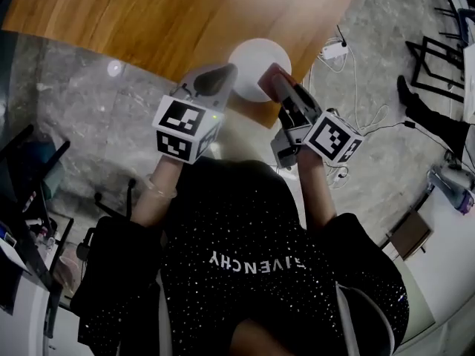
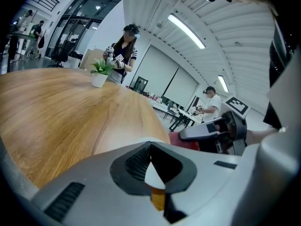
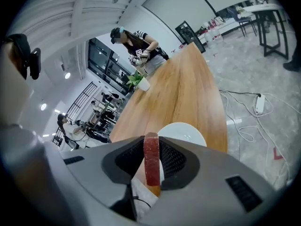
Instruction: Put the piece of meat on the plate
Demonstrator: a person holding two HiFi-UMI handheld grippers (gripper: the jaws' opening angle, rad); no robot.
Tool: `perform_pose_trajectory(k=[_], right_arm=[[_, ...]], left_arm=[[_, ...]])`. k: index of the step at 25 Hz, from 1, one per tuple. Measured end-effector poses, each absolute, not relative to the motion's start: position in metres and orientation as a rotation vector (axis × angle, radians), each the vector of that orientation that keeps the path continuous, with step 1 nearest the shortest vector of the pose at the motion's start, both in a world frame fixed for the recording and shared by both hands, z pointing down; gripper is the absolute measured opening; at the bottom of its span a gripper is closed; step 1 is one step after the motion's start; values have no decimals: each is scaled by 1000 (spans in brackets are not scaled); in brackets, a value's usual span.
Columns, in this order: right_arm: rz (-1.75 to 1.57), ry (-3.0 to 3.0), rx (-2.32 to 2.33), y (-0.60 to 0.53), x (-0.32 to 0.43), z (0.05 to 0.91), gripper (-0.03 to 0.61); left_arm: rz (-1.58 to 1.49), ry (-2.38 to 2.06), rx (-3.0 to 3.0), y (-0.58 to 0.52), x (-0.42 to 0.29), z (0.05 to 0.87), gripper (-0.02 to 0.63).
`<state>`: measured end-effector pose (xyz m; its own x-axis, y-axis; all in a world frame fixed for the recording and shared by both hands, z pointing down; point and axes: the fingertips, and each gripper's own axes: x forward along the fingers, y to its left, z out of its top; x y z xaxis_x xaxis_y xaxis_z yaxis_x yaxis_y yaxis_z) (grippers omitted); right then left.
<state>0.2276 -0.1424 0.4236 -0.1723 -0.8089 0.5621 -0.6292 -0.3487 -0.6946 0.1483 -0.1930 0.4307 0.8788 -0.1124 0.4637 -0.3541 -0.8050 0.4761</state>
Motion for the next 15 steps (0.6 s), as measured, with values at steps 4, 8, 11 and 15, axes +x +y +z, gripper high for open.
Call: perform_pose_trajectory(k=[4, 8, 11, 15], right_arm=[[-1668, 1647, -1846, -154, 222, 446, 98], [-1749, 1636, -1785, -165, 217, 459, 98], [-1792, 1612, -1752, -171, 216, 467, 98], [-1864, 1554, -1741, -174, 216, 480, 98]], left_arm=[[532, -372, 2442, -197, 147, 438, 9], [516, -406, 2406, -197, 144, 448, 9], [501, -421, 2382, -194, 142, 450, 9], [509, -447, 2378, -196, 138, 453, 9]])
